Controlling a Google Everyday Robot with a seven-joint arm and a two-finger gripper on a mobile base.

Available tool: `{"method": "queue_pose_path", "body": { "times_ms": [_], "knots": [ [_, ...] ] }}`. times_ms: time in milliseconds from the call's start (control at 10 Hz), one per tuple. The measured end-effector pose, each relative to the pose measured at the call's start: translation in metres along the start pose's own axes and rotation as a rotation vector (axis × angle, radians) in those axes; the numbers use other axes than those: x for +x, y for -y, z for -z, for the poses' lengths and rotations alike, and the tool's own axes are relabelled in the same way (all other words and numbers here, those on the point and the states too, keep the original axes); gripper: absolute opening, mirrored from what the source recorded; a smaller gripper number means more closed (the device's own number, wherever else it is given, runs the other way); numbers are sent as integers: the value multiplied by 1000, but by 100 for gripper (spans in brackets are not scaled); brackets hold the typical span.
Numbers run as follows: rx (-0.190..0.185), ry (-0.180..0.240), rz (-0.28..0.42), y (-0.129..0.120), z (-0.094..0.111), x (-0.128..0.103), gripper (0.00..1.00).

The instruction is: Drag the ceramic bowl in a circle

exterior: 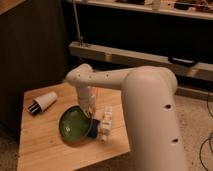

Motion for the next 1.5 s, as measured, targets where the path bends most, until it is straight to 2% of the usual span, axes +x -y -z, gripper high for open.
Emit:
{"method": "queue_pose_path", "body": {
  "times_ms": [200, 500, 700, 800, 900, 1100, 1300, 1500],
  "knots": [
    [12, 23, 49, 16, -6, -38, 6],
    [39, 55, 147, 65, -16, -101, 6],
    [67, 66, 221, 104, -23, -130, 6],
    [78, 67, 255, 122, -25, -137, 6],
    [98, 65, 296, 149, -26, -140, 6],
    [121, 58, 337, 186, -25, -125, 6],
    [139, 42, 358, 225, -23, -90, 6],
    [142, 29, 339, 250, -24, -49, 6]
  ]
}}
